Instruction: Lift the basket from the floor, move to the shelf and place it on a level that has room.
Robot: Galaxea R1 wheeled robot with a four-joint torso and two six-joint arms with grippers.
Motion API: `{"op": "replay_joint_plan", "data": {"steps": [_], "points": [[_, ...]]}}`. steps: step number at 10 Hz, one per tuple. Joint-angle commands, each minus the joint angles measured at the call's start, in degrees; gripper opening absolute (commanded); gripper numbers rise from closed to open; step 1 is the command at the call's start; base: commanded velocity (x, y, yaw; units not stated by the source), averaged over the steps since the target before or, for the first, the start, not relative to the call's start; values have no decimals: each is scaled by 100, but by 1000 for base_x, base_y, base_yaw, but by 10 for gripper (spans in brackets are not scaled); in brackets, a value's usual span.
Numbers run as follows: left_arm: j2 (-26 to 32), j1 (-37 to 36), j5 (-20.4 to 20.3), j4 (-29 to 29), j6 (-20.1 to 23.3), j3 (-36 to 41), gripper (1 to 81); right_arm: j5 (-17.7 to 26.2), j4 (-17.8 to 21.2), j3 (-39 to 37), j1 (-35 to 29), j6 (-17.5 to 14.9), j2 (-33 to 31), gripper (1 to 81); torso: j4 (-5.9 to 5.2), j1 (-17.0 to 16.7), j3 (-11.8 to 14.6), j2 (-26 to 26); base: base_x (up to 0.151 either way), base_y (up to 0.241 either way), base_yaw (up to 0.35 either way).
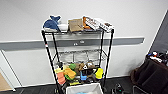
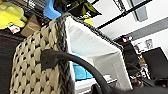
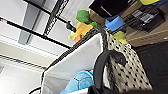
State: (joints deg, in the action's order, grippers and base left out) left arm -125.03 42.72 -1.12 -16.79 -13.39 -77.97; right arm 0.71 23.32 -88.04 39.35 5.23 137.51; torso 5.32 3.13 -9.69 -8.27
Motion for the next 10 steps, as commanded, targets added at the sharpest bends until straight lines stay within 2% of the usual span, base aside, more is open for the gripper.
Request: {"op": "replay_joint_plan", "data": {"steps": [1,2,3,4,5,7,8,9,10], "points": [[162,-768,24,44,64,282,10,35,15,297,-845,40,-98,10,0,0,2,0,0,0,0],[170,-768,24,44,55,309,10,26,15,314,-845,40,-116,10,0,0,-2,0,0,0,0],[170,-769,24,53,64,317,10,26,15,306,-845,40,-116,10,-282,0,-2,0,0,0,0],[170,-768,15,53,64,317,10,26,15,298,-845,40,-116,10,-407,0,0,0,0,0,0],[170,-760,24,53,64,317,10,26,23,297,-845,40,-116,10,-109,0,0,0,0,0,0],[162,-768,24,53,64,309,10,26,23,297,-844,40,-125,10,-317,0,0,0,0,0,0],[162,-760,15,53,64,317,10,17,23,306,-845,40,-125,10,-332,0,394,0,0,0,0],[162,-760,16,53,64,317,10,17,23,306,-836,40,-125,10,-315,0,473,0,0,0,0],[162,-760,15,53,64,309,10,17,23,306,-836,40,-125,10,-308,0,120,2,0,0,0]]}}
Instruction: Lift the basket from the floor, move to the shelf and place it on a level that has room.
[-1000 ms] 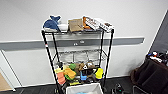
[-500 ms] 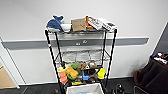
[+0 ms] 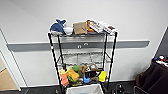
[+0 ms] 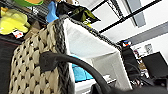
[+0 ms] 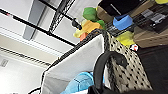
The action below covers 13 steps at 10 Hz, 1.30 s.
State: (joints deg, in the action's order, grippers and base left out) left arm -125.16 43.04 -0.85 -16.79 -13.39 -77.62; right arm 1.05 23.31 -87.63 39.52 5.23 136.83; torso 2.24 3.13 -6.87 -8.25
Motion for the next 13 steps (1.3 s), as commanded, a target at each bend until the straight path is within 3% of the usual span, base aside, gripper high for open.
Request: {"op": "replay_joint_plan", "data": {"steps": [1,4,13], "points": [[175,-793,-11,53,64,273,10,-17,25,273,-854,40,-56,10,0,2,-24,0,0,0,0],[166,-810,-29,53,64,282,10,-8,25,291,-888,40,-56,10,0,-11,138,-9,0,0,0],[184,-995,-29,44,64,493,10,-8,25,502,-1073,48,-153,10,0,-22,127,-13,92,0,0]]}}
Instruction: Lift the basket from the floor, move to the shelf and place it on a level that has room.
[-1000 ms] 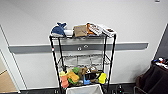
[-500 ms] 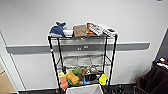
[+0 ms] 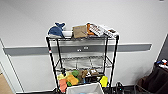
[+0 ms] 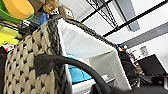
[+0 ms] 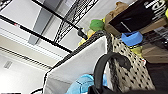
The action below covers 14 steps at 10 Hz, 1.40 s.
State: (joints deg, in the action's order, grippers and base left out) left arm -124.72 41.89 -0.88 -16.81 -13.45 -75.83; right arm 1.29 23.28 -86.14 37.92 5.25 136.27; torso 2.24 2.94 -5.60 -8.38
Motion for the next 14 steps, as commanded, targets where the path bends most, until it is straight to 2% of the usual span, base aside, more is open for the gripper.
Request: {"op": "replay_joint_plan", "data": {"steps": [1,9,14], "points": [[140,-879,-26,55,70,340,10,-33,27,397,-913,46,-123,10,0,0,0,0,96,0,0],[157,-879,-26,55,70,428,10,-41,27,511,-913,46,-194,10,0,0,0,0,94,0,0],[333,-1063,-114,46,61,735,10,-68,45,924,-1133,46,-430,10,0,0,0,0,93,0,0]]}}
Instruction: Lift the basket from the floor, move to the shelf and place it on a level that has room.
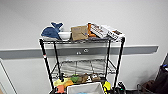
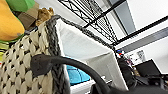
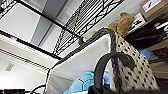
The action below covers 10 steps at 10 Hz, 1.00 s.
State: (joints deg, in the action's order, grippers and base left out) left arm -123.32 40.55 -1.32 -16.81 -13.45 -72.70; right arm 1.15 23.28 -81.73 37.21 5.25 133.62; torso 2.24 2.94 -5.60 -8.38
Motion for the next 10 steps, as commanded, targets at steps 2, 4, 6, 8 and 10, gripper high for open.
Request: {"op": "replay_joint_plan", "data": {"steps": [2,4,6,8,10], "points": [[237,-1018,-70,46,61,555,10,-62,80,694,-1192,55,-307,10,0,-2,0,0,92,0,0],[281,-1105,-70,38,53,705,10,-71,106,922,-1298,55,-456,10,0,0,0,0,92,0,0],[360,-1210,-70,11,53,863,10,-88,115,1054,-1369,55,-561,10,0,0,0,0,92,0,0],[501,-1325,-70,-6,44,1091,10,-88,168,1283,-1509,55,-711,10,0,0,0,0,92,0,0],[580,-1360,-70,-6,44,1223,10,-88,220,1459,-1588,55,-861,10,0,0,0,0,45,0,0]]}}
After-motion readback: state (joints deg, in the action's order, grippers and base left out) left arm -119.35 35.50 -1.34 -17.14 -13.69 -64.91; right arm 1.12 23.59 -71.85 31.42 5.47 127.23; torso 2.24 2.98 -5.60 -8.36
